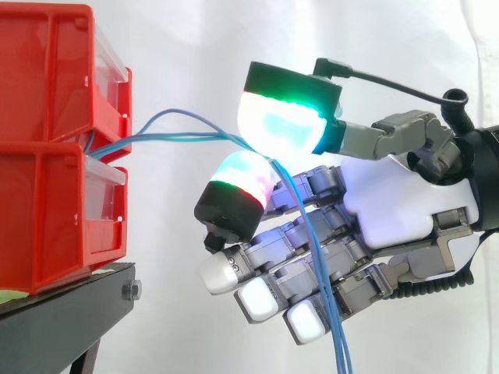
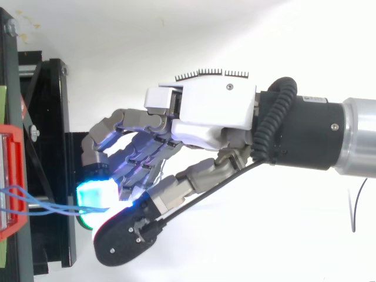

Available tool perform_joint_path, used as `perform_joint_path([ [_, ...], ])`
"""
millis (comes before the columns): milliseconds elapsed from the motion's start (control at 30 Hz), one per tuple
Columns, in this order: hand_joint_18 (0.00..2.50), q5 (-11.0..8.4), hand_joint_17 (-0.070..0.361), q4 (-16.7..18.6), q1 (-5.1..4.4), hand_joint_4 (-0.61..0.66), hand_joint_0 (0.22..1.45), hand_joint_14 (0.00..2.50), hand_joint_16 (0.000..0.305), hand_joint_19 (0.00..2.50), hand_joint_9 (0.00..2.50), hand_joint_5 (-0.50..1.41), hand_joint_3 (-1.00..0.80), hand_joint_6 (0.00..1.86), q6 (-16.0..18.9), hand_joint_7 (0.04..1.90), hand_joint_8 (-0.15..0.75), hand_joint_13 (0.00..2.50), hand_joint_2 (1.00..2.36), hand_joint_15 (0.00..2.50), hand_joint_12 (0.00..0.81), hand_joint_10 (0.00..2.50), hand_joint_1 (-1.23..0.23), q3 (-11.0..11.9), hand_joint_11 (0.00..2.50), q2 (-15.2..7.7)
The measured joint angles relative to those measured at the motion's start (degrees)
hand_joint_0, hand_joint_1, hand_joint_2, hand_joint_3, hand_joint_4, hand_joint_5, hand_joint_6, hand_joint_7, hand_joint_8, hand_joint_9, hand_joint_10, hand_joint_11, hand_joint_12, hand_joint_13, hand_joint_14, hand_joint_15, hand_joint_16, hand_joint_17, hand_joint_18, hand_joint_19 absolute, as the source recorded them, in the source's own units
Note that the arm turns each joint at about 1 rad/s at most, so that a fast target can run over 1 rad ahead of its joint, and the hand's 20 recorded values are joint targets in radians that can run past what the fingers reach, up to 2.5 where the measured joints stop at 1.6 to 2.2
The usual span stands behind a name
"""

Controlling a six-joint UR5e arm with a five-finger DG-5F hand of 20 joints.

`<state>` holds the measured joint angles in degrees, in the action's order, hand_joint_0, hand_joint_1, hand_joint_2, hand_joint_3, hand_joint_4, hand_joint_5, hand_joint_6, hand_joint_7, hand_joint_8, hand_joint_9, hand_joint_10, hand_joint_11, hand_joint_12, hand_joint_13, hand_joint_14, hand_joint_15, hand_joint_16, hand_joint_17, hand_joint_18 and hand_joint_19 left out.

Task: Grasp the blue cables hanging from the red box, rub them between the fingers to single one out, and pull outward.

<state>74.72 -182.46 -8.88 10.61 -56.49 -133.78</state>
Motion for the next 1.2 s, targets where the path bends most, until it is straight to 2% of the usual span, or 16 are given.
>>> perform_joint_path([
  [300, 0.76, 0.05, 0.111, 0.2, -0.01, 0.08, 0.49, 0.02, 0.049, 0.50, 0.72, -0.17, -0.50, 0.90, 0.0, 1.02, 0.260, 0.79, 1.00, 0.53, 0.380, 0.01, -0.89, 0.0, 0.35, 0.0],
  [500, 0.80, 0.15, 0.124, 0.2, 0.00, 0.10, 0.42, 0.02, 0.055, 0.51, 0.74, -0.17, -0.50, 0.90, 0.0, 1.00, 0.289, 0.81, 1.00, 0.52, 0.415, 0.01, -0.84, 0.0, 0.34, 0.0],
  [633, 0.73, 0.23, 0.109, 0.2, 0.00, 0.07, 0.51, 0.02, 0.049, 0.56, 0.74, -0.17, -0.50, 0.89, -0.1, 1.04, 0.260, 0.79, 1.00, 0.54, 0.383, 0.01, -0.71, 0.0, 0.34, 0.0],
  [733, 0.70, 0.21, 0.102, 0.1, 0.01, 0.05, 0.58, 0.02, 0.045, 0.60, 0.76, -0.16, -0.44, 0.89, 0.0, 1.08, 0.245, 0.79, 1.00, 0.55, 0.366, 0.01, -0.67, 0.0, 0.35, 0.0],
  [833, 0.70, 0.09, 0.102, 0.2, 0.06, 0.03, 0.59, 0.02, 0.045, 0.60, 0.76, -0.16, -0.28, 0.89, 0.0, 1.10, 0.247, 0.79, 1.01, 0.55, 0.367, 0.01, -0.69, -0.1, 0.35, 0.0],
  [933, 0.73, 0.02, 0.108, 0.1, 0.07, 0.04, 0.59, 0.02, 0.048, 0.58, 0.77, -0.16, -0.21, 0.89, 0.0, 1.09, 0.261, 0.81, 1.01, 0.54, 0.381, 0.01, -0.71, -0.1, 0.35, 0.0],
  [1067, 0.72, -0.01, 0.106, 0.2, 0.08, 0.04, 0.61, 0.02, 0.047, 0.57, 0.75, -0.17, -0.19, 0.90, 0.0, 1.08, 0.261, 0.79, 1.02, 0.54, 0.374, 0.01, -0.76, -0.1, 0.36, 0.0],
  [1200, 0.71, 0.02, 0.103, 0.2, 0.09, 0.00, 0.66, 0.02, 0.046, 0.55, 0.71, -0.18, -0.25, 0.90, -0.1, 1.12, 0.246, 0.77, 1.01, 0.53, 0.365, 0.01, -0.85, -0.1, 0.35, 0.0],
])
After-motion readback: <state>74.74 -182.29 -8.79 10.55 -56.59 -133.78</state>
